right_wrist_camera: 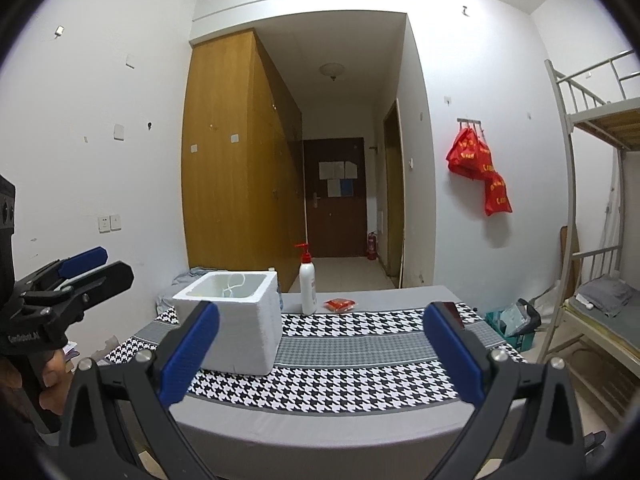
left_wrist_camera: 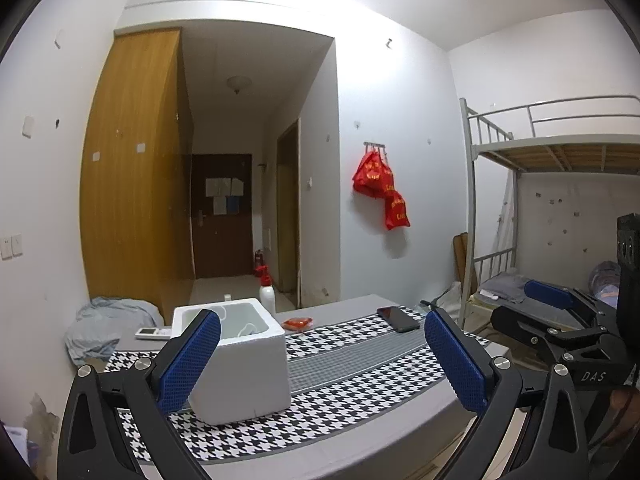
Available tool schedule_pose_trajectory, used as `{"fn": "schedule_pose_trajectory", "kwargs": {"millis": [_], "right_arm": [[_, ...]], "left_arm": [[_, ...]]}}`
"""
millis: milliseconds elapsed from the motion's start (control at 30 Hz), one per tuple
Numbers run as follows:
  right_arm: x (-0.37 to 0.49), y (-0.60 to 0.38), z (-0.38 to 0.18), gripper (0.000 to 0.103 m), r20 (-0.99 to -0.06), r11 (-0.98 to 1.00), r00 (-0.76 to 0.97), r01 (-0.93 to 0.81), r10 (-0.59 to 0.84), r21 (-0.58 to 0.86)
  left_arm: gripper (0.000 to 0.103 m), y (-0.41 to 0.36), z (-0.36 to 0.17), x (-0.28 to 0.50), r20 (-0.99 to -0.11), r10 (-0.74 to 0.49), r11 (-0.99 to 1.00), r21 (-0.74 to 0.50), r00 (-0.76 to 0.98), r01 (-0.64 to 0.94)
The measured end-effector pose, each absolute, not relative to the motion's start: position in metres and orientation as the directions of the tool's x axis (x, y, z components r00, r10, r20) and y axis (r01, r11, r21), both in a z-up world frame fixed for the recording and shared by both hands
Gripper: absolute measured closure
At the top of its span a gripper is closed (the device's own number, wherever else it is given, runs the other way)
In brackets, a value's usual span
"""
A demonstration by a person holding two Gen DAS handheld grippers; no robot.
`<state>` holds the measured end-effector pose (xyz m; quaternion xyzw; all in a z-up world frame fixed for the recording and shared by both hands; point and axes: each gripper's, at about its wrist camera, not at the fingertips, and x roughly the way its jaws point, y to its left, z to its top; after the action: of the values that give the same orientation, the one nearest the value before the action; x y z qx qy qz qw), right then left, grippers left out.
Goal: Organize soft objects
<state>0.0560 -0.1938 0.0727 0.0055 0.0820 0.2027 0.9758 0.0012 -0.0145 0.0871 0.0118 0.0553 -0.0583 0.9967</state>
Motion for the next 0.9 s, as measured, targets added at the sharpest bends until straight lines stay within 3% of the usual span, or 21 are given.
{"fn": "schedule_pose_trajectory", "kwargs": {"millis": [667,900], "right_arm": [[-0.005,-0.186,0.068,0.000,-0.096,0.894,0.890,-0.447,0.445,0.000],[-0.012,-0.180,0.062,0.000,-0.076,0.884,0.882,-0.467,0.465,-0.014]], "left_arm": [[0.001,-0.011,0.079,-0.076,-0.020,-0.086,0.995,0.044,0.996,0.087],[0.001,-0.006,0.068,-0.080,-0.025,-0.062,0.997,0.035,0.998,0.063]]}}
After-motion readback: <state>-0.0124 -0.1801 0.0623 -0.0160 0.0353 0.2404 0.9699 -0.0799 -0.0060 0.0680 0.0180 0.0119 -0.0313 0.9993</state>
